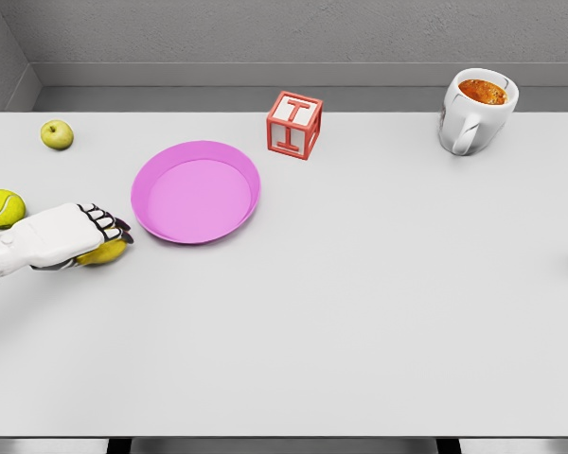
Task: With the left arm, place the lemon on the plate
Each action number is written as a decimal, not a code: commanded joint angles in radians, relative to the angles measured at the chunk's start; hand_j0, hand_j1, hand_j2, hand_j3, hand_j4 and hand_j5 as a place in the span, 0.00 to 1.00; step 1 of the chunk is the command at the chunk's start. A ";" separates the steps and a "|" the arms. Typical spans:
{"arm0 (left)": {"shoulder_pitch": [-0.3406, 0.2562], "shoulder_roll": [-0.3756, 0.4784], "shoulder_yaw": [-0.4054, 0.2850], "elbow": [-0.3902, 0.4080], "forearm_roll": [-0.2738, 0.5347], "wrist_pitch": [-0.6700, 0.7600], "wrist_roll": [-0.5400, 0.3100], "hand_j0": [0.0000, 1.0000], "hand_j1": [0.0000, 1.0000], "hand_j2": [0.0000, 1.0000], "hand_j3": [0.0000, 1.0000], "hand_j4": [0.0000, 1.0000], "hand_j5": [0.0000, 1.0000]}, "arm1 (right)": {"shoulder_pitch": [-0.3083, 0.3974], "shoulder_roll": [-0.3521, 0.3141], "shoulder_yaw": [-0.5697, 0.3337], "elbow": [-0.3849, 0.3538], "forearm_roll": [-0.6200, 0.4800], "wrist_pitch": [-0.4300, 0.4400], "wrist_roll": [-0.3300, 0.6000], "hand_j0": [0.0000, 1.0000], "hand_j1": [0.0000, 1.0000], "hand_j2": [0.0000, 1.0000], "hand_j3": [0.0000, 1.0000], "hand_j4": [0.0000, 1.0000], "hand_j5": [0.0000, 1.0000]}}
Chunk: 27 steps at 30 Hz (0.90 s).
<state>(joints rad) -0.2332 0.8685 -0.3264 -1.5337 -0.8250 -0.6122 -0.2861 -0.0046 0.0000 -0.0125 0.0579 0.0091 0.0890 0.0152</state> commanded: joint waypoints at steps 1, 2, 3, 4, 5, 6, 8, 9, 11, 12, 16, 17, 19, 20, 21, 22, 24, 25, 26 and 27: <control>0.000 0.001 0.001 0.000 0.009 0.001 0.001 0.64 0.64 0.64 0.64 0.64 0.64 | 0.000 0.000 0.000 0.000 0.000 0.000 0.000 1.00 1.00 1.00 1.00 1.00 1.00; 0.000 0.001 0.001 -0.003 0.012 0.001 0.001 0.65 0.65 0.65 0.65 0.65 0.65 | 0.000 0.000 0.000 0.000 0.000 0.000 0.000 1.00 1.00 1.00 1.00 1.00 1.00; 0.000 0.000 0.001 -0.003 0.014 0.001 0.001 0.65 0.65 0.65 0.65 0.65 0.65 | 0.000 0.000 0.000 0.000 0.000 0.000 0.000 1.00 1.00 1.00 1.00 1.00 1.00; -0.002 0.001 0.001 -0.005 0.015 0.001 0.001 0.65 0.65 0.65 0.65 0.65 0.65 | 0.000 0.000 0.000 0.000 0.000 0.000 0.000 1.00 1.00 1.00 1.00 1.00 1.00; -0.002 0.001 0.003 -0.005 0.017 0.001 0.001 0.65 0.65 0.65 0.65 0.65 0.65 | 0.000 0.000 0.000 0.000 0.000 0.000 0.000 1.00 1.00 1.00 1.00 1.00 1.00; -0.002 0.001 0.003 -0.005 0.018 0.001 0.001 0.65 0.65 0.65 0.65 0.65 0.65 | 0.002 0.000 0.000 0.000 0.000 0.000 0.000 1.00 1.00 1.00 1.00 1.00 1.00; -0.002 0.003 0.006 -0.008 0.027 0.001 0.002 0.65 0.65 0.65 0.65 0.65 0.65 | 0.000 0.000 0.000 0.000 0.000 0.000 0.000 1.00 1.00 1.00 1.00 1.00 1.00; -0.002 0.001 0.006 -0.010 0.027 0.001 0.001 0.65 0.65 0.65 0.65 0.65 0.65 | 0.000 0.000 0.000 0.000 0.000 0.000 0.000 1.00 1.00 1.00 1.00 1.00 1.00; -0.003 0.003 0.006 -0.013 0.033 0.001 0.001 0.65 0.65 0.65 0.65 0.65 0.65 | 0.000 0.000 0.000 0.000 0.000 0.000 0.000 1.00 1.00 1.00 1.00 1.00 1.00; -0.003 0.001 0.006 -0.013 0.033 0.001 0.001 0.65 0.65 0.65 0.65 0.65 0.65 | 0.000 0.000 0.000 0.000 0.000 0.000 0.000 1.00 1.00 1.00 1.00 1.00 1.00; -0.005 0.001 0.010 -0.016 0.038 0.001 0.001 0.65 0.65 0.65 0.65 0.65 0.65 | 0.000 0.000 0.000 0.000 0.000 0.000 0.000 1.00 1.00 1.00 1.00 1.00 1.00; -0.005 0.001 0.012 -0.016 0.040 0.001 0.001 0.65 0.65 0.65 0.65 0.65 0.65 | 0.002 0.000 0.000 0.000 0.000 0.000 0.000 1.00 1.00 1.00 1.00 1.00 1.00; -0.009 0.001 0.012 -0.016 0.040 0.001 0.001 0.65 0.65 0.65 0.65 0.65 0.65 | 0.000 0.000 0.000 0.000 0.000 0.000 0.000 1.00 1.00 1.00 1.00 1.00 1.00; -0.009 0.001 0.012 -0.016 0.043 0.001 0.001 0.65 0.65 0.65 0.65 0.65 0.65 | 0.000 0.000 0.000 0.000 0.000 0.000 0.000 1.00 1.00 1.00 1.00 1.00 1.00; -0.009 0.003 0.012 -0.016 0.047 0.001 0.001 0.65 0.65 0.65 0.65 0.65 0.65 | 0.000 0.000 0.000 0.000 0.000 0.000 0.000 1.00 1.00 1.00 1.00 1.00 1.00; -0.009 0.001 0.012 -0.017 0.047 0.001 0.001 0.65 0.65 0.65 0.65 0.65 0.65 | 0.000 0.000 0.000 0.002 0.000 0.000 0.000 1.00 1.00 1.00 1.00 1.00 1.00; -0.011 0.001 0.012 -0.017 0.047 0.001 0.001 0.65 0.65 0.65 0.65 0.65 0.65 | 0.000 0.000 0.000 0.000 0.000 0.000 0.000 1.00 1.00 1.00 1.00 1.00 1.00; -0.012 0.001 0.012 -0.017 0.049 0.001 0.001 0.65 0.65 0.65 0.65 0.65 0.65 | 0.000 0.000 0.000 0.000 0.000 0.000 0.000 1.00 1.00 1.00 1.00 1.00 1.00; -0.012 0.001 0.013 -0.017 0.049 0.001 0.001 0.64 0.64 0.64 0.64 0.64 0.64 | 0.000 0.000 0.000 0.000 0.000 0.000 0.000 1.00 1.00 1.00 1.00 1.00 1.00; -0.012 0.001 0.015 -0.020 0.055 0.001 0.001 0.64 0.64 0.64 0.64 0.64 0.64 | 0.002 0.000 0.000 0.000 0.000 0.000 0.000 1.00 1.00 1.00 1.00 1.00 1.00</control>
<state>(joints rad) -0.2454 0.8689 -0.3136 -1.5519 -0.7812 -0.6120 -0.2860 -0.0046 0.0000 -0.0125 0.0580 0.0091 0.0890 0.0152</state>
